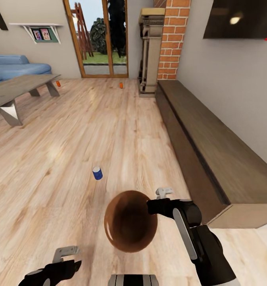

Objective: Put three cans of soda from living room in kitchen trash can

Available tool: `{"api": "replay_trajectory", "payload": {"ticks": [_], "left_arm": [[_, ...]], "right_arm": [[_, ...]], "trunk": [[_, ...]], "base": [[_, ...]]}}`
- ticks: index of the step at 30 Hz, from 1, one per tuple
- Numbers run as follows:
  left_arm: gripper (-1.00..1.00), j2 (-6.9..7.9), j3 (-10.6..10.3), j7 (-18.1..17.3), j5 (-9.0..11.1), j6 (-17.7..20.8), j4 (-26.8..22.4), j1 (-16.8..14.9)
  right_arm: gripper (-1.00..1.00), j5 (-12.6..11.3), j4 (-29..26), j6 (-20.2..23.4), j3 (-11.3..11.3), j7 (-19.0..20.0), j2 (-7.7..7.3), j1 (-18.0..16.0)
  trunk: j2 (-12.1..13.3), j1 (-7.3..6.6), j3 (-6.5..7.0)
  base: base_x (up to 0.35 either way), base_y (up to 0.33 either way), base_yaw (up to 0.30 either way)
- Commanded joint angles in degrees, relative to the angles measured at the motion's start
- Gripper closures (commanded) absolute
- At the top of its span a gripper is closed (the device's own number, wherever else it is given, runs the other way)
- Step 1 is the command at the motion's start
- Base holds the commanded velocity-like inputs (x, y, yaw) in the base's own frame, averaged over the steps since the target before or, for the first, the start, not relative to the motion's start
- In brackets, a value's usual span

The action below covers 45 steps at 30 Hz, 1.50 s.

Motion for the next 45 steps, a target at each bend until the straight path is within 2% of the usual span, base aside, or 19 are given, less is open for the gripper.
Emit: {"api": "replay_trajectory", "payload": {"ticks": [1, 45], "left_arm": [[-1.00, 0.00, 0.00, 0.00, 0.00, 0.00, 0.00, 0.00], [-1.00, 0.01, 0.30, 0.00, 0.00, 0.00, 0.00, 0.00]], "right_arm": [[1.00, -1.35, -0.02, 0.02, 0.01, 0.08, 0.01, -0.01], [1.00, -1.27, -0.02, 0.02, 0.01, 0.08, 0.00, -0.01]], "trunk": [[0.00, 0.00, 0.00], [0.00, 0.00, 0.00]], "base": [[0.337, 0.000, 0.083], [0.337, 0.000, 0.002]]}}
